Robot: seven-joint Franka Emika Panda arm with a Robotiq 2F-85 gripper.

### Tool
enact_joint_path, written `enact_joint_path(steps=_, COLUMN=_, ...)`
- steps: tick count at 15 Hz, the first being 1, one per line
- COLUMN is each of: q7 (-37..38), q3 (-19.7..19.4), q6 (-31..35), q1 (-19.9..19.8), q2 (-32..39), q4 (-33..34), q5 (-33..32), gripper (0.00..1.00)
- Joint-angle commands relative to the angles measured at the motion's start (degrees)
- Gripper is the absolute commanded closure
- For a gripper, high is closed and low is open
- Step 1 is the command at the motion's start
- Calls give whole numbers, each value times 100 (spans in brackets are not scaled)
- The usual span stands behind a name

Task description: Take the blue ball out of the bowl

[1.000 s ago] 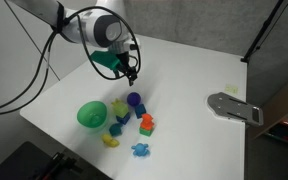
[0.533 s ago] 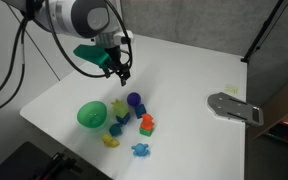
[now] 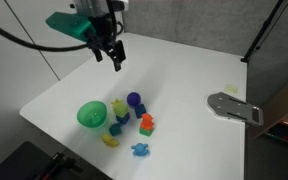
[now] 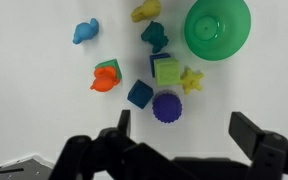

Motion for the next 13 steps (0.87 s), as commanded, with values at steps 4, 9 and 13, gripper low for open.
enact_joint_path(steps=4, q7=-233, q3=115, q6=-813, q1=-124, q2=-821, q4=128, q5=310, gripper=0)
enact_joint_path(steps=9, q7=-169, q3=162, q6=-878, q1=-138, q2=-956, q4=140, q5=282, gripper=0)
enact_joint_path(steps=13, q7=-98, q3=194, q6=-724, q1=-145, q2=-906, q4=61, q5=228, gripper=0)
